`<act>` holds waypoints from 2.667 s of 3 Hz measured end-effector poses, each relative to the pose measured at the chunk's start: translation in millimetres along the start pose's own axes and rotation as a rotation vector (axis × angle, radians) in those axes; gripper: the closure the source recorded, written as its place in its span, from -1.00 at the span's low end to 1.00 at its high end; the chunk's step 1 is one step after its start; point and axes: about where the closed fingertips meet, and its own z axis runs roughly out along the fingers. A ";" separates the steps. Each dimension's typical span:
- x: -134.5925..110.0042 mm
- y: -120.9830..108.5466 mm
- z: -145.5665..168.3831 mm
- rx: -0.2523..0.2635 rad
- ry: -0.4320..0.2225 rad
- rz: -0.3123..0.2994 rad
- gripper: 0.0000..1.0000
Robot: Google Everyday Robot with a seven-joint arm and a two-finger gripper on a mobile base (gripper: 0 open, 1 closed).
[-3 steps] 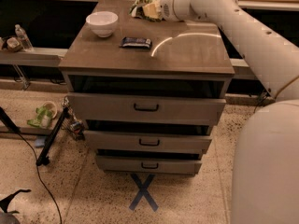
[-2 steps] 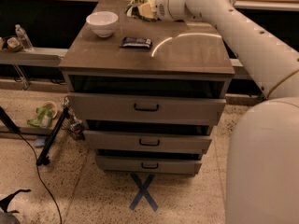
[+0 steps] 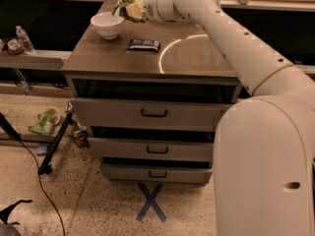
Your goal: Place green jalapeno chip bag into white bowl
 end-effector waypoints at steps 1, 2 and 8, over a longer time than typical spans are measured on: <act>-6.6 12.9 23.3 -0.029 -0.005 -0.009 1.00; -13.2 23.5 44.8 -0.051 -0.007 -0.023 1.00; -23.7 25.2 105.4 -0.052 0.036 -0.034 -1.00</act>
Offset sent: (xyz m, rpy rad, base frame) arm 0.0303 0.0716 0.0049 -0.0096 -0.0202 0.0787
